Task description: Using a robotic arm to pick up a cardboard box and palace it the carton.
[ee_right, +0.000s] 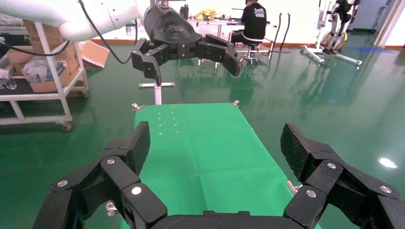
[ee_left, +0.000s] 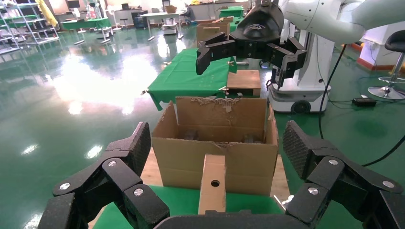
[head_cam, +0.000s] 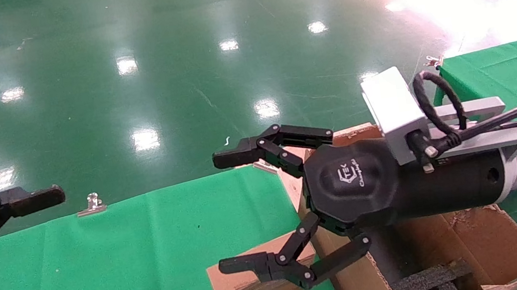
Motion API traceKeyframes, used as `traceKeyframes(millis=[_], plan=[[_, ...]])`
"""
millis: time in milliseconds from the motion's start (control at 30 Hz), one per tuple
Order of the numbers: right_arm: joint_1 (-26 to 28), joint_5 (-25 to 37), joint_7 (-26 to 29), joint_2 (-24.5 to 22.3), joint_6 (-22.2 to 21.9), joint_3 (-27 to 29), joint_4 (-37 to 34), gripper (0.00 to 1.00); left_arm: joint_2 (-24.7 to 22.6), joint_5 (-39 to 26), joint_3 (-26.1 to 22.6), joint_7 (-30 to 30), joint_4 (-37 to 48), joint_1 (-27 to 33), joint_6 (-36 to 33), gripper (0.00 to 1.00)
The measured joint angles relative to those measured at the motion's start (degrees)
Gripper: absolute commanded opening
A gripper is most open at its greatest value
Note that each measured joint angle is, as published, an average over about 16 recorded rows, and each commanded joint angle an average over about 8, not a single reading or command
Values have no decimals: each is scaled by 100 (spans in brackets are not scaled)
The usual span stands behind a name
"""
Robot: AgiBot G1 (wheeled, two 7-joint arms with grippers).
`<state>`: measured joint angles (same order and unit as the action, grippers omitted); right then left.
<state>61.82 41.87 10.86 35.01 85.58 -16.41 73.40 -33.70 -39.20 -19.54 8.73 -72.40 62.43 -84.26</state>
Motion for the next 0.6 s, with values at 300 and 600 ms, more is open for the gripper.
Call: traceKeyframes(millis=[300,600], plan=[[0,0,0,0,0,0,0,100,0,0,0,0,0,0,0,100],[-2,0,0,0,1,2,1,100,0,0,0,0,0,0,0,20]])
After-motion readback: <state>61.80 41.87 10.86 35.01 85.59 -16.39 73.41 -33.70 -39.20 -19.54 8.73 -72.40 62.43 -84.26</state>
